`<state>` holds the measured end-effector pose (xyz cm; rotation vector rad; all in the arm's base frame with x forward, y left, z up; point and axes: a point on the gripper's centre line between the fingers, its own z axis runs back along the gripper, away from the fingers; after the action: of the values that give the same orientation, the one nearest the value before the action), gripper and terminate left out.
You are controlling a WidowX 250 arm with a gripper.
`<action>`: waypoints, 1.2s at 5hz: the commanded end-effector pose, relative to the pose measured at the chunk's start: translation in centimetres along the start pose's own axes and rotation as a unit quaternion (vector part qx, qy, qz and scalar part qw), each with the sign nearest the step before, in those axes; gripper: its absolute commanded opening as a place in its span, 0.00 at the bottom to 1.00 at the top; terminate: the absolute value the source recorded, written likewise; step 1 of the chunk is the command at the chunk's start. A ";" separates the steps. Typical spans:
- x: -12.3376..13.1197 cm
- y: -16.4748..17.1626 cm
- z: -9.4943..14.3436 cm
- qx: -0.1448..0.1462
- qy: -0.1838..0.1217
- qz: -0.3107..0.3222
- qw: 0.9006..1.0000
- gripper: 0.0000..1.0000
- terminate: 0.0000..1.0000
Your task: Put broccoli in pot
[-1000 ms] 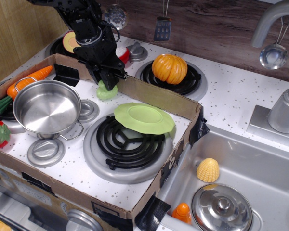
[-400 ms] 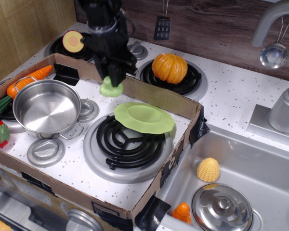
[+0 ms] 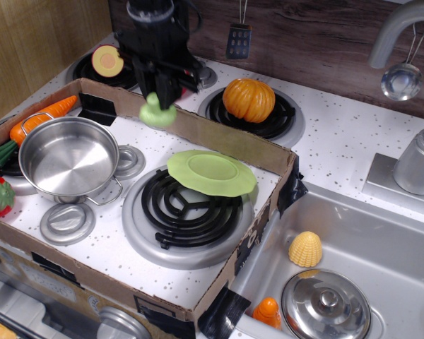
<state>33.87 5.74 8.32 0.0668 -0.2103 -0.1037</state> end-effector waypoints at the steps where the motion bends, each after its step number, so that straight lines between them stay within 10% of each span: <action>1: -1.3 1.1 4.3 0.034 -0.024 0.025 0.999 0.00 0.00; 6: -8.6 4.7 2.5 0.059 0.035 0.116 0.991 0.00 0.00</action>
<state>24.69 11.08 7.85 0.1405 -0.1107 0.1382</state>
